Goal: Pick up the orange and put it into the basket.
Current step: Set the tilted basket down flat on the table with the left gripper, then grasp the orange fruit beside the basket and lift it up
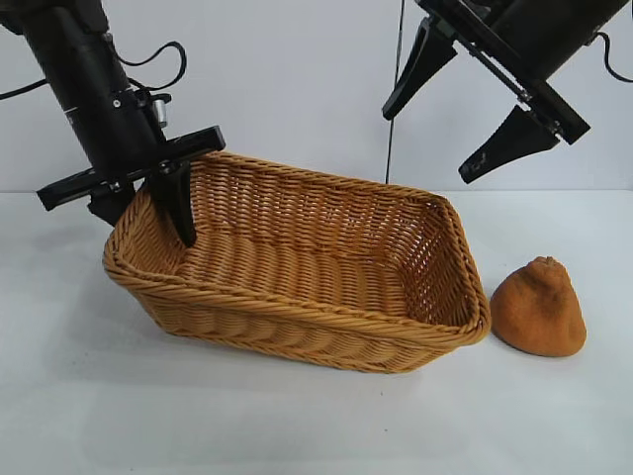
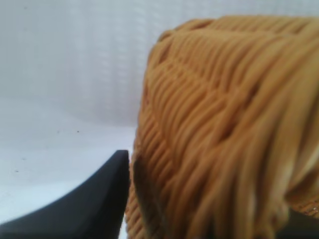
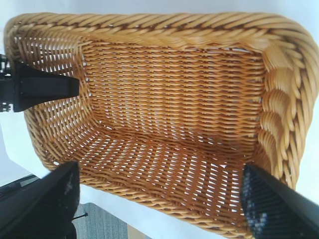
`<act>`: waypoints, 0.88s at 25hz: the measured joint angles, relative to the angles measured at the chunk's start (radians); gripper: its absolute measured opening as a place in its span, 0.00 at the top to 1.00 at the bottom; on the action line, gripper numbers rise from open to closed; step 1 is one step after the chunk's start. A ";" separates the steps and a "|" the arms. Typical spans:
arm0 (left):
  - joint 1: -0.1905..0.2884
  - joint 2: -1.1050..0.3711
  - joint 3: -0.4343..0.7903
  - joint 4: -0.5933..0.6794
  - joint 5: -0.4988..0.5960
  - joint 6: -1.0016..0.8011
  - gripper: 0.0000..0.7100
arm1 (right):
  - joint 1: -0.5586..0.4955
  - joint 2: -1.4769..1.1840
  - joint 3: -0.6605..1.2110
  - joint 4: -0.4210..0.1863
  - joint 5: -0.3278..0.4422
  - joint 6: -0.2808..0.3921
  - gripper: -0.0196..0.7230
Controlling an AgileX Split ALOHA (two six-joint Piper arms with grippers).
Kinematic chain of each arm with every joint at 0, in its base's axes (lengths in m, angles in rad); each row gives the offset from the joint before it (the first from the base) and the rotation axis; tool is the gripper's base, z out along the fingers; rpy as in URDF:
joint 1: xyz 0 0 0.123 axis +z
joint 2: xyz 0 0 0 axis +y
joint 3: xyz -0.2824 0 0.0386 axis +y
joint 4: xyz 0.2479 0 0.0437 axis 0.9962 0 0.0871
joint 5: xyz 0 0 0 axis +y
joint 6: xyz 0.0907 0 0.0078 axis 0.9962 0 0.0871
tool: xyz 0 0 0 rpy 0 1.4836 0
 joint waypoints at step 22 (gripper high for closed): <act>0.001 -0.156 0.000 0.214 0.010 0.015 0.18 | 0.000 0.000 -0.003 0.000 0.030 0.000 0.16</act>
